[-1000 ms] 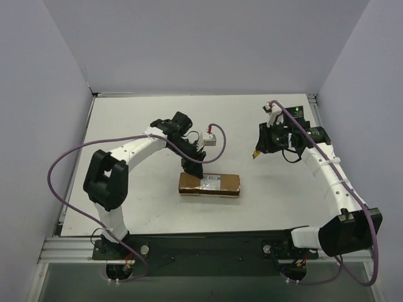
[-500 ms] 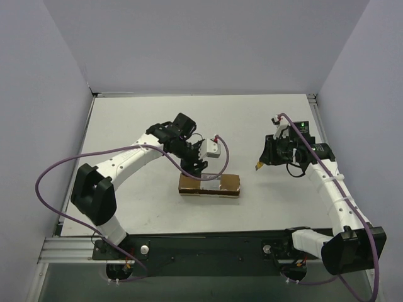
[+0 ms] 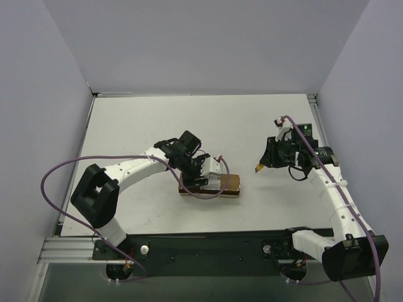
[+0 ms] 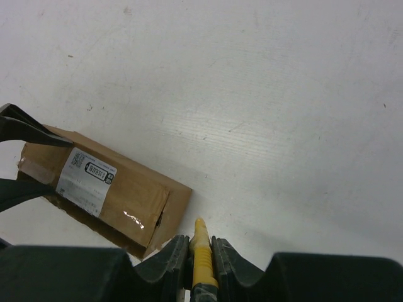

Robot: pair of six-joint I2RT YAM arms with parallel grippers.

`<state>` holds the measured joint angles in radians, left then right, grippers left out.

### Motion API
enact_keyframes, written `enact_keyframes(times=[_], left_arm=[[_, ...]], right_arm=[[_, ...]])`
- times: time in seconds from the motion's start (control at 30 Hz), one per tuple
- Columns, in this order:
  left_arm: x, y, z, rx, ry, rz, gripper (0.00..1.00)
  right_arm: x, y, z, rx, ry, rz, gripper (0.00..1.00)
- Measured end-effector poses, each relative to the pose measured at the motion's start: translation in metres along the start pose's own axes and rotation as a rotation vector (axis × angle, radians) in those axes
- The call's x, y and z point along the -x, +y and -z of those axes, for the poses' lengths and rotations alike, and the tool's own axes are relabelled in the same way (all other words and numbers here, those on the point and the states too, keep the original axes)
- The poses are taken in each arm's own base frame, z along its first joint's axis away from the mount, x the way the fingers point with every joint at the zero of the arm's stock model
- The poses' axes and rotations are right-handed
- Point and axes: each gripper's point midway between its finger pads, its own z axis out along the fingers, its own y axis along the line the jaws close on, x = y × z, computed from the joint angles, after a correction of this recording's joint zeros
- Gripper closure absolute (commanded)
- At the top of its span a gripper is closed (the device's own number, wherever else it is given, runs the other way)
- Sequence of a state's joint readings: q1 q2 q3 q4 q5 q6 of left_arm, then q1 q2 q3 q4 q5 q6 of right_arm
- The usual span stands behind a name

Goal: Unpack the express box

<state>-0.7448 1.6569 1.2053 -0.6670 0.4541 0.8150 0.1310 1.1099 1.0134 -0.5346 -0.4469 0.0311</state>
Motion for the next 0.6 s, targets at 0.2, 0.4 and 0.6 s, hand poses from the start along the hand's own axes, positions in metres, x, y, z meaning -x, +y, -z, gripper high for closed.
enact_keyframes(times=[0.2, 0.4, 0.6], left_arm=[[0.005, 0.005, -0.008, 0.037, -0.029, -0.037, 0.27], [0.008, 0.008, -0.010, 0.022, -0.022, -0.034, 0.34], [0.020, 0.033, -0.014, -0.060, -0.038, 0.064, 0.46]], right_arm=[[-0.005, -0.010, 0.008, -0.034, 0.008, -0.017, 1.00], [-0.006, -0.014, 0.010, -0.045, 0.008, -0.032, 1.00], [-0.009, -0.016, 0.004, -0.042, 0.032, -0.047, 1.00]])
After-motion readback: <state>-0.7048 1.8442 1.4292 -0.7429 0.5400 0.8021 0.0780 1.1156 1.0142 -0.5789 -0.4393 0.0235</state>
